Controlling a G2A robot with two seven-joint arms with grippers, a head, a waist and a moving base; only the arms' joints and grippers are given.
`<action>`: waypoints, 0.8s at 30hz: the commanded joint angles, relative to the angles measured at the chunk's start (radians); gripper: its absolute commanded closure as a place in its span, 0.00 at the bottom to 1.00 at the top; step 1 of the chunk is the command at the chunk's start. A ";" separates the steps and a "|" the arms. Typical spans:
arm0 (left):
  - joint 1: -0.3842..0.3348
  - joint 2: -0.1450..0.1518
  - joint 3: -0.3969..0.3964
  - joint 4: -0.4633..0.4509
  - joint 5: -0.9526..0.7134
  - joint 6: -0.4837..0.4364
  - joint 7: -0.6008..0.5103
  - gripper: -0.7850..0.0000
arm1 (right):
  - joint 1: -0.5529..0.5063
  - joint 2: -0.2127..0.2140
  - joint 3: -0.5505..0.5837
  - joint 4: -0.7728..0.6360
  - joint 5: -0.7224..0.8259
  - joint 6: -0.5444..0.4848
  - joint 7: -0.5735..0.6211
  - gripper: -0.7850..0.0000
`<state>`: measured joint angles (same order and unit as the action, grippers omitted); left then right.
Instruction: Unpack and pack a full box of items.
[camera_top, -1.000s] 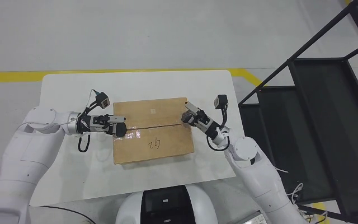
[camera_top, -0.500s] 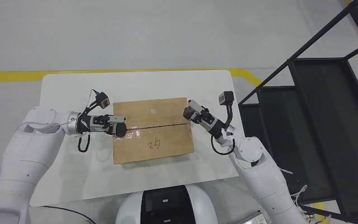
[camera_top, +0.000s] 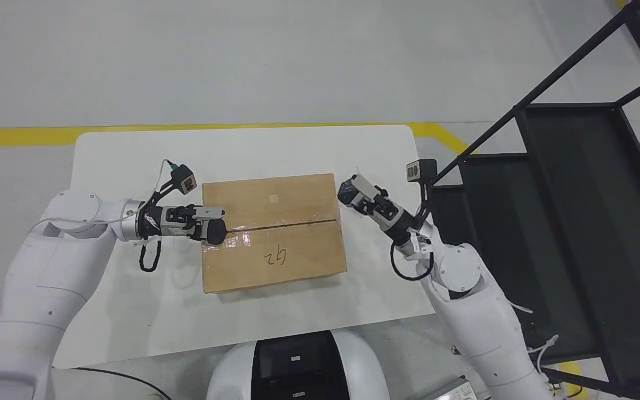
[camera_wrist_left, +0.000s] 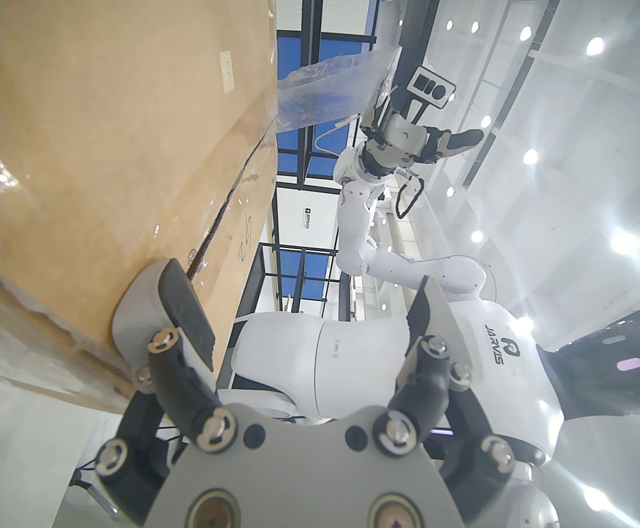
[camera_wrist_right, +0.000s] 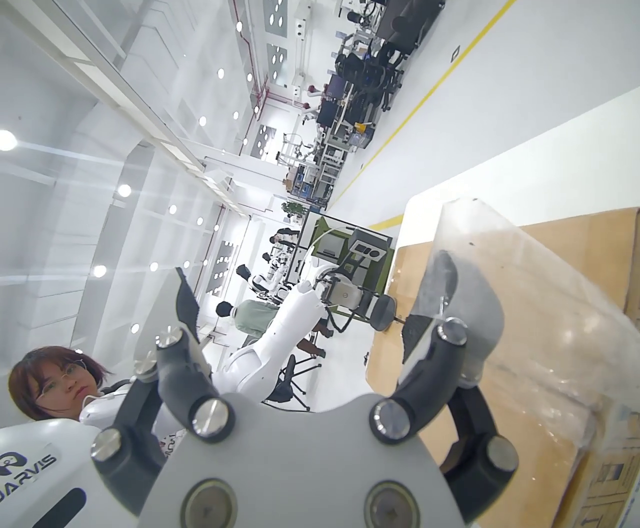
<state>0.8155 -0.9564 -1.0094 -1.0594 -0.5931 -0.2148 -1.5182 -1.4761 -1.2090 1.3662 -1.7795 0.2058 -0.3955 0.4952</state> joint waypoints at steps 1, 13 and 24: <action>0.000 0.000 0.000 0.000 0.000 0.000 0.000 0.00 | -0.002 0.001 0.008 -0.006 -0.007 -0.006 -0.004 0.03; 0.000 0.000 0.000 0.000 0.000 0.000 0.000 0.00 | -0.014 0.006 0.036 -0.017 -0.058 0.003 -0.023 1.00; 0.048 0.012 -0.042 -0.062 0.007 0.025 0.057 0.00 | -0.001 0.006 0.022 0.000 -0.076 0.003 -0.027 1.00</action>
<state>0.8590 -0.9463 -1.0443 -1.1162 -0.5876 -0.1890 -1.4641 -1.4770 -1.2034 1.3890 -1.7791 0.1277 -0.3922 0.4644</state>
